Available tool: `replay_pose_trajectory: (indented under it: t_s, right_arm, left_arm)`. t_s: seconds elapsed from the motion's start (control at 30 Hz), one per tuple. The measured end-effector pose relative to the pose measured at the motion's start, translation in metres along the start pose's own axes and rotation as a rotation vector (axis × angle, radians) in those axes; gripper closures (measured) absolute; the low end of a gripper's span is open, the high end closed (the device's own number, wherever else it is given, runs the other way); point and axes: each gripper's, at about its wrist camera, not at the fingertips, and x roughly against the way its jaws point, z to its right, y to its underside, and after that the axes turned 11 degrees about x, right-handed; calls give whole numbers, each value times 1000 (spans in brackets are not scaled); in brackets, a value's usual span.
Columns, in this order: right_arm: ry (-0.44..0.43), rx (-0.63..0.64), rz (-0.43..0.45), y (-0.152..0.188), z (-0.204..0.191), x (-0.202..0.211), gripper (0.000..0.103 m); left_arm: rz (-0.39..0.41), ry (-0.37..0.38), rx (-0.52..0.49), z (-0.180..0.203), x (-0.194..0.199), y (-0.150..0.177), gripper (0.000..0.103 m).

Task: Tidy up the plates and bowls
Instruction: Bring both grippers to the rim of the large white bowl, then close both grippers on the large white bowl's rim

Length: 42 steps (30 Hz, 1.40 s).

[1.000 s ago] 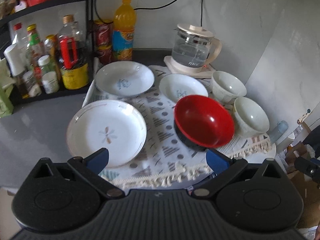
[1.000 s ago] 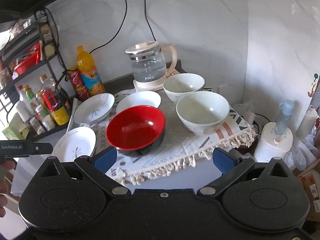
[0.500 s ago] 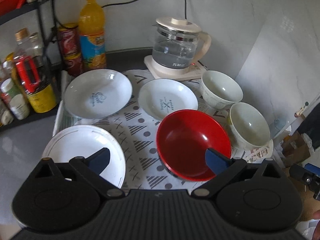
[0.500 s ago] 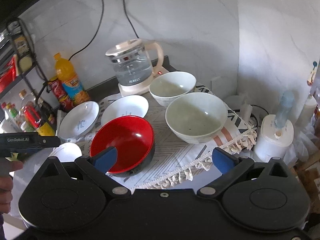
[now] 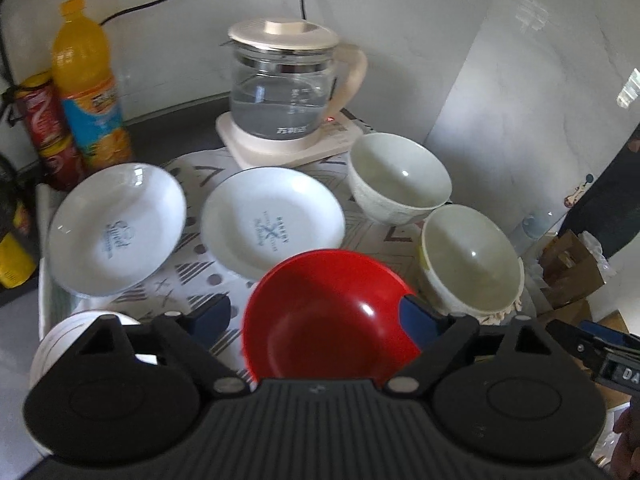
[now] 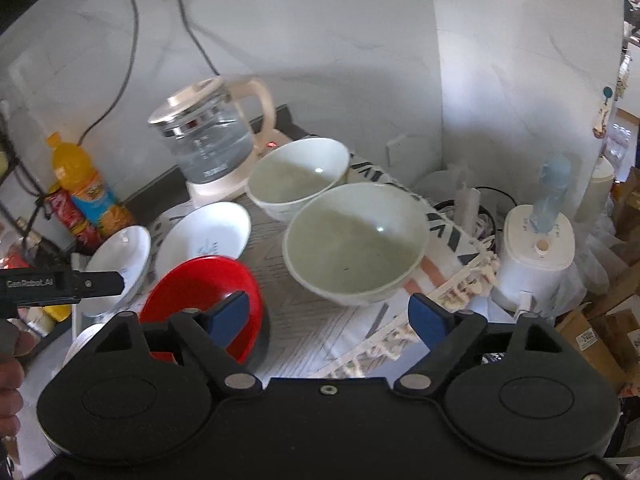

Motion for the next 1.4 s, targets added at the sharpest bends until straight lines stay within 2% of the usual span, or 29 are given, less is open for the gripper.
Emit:
replay_pose_trajectory:
  t_s: [0.13,0.3,0.37,0.57,0.73,0.87,0.97,1.1,1.33,1.4]
  right_arm:
    - [9,-23,-24,-7,13,-17,29]
    - [13,-37,-53,-14,32,-41,33]
    - [7,-61,-82,-17,42,-52,37]
    - [3,-53,-125,-27,60,-82,39]
    - [-5,-41,-156,-33,72,-102,42]
    - [-16,-37,-178,-39,82,-118,46]
    - [-28,-47,-202,-41,91,-131,58]
    - [-41,-51,-227,-42,97,-144,63]
    - [-77,-52,-265,-43,106,-161,81]
    - [-90,-46,-275,-43,105,-165,87]
  left_arm:
    - [-15,19,3,12,-18,-10,25]
    - [-57,44,10,32,-45,-22,37]
    - [-68,63,12,42,-55,-26,38]
    - [-106,78,4,69,-88,-33,44]
    - [-146,67,2,87,-113,-35,52]
    - [-160,60,0,97,-130,-35,54]
    - [-188,55,3,102,-145,-36,61]
    - [-224,41,14,106,-164,-36,71]
    - [-282,21,27,111,-188,-35,86]
    - [-306,29,39,110,-195,-32,96]
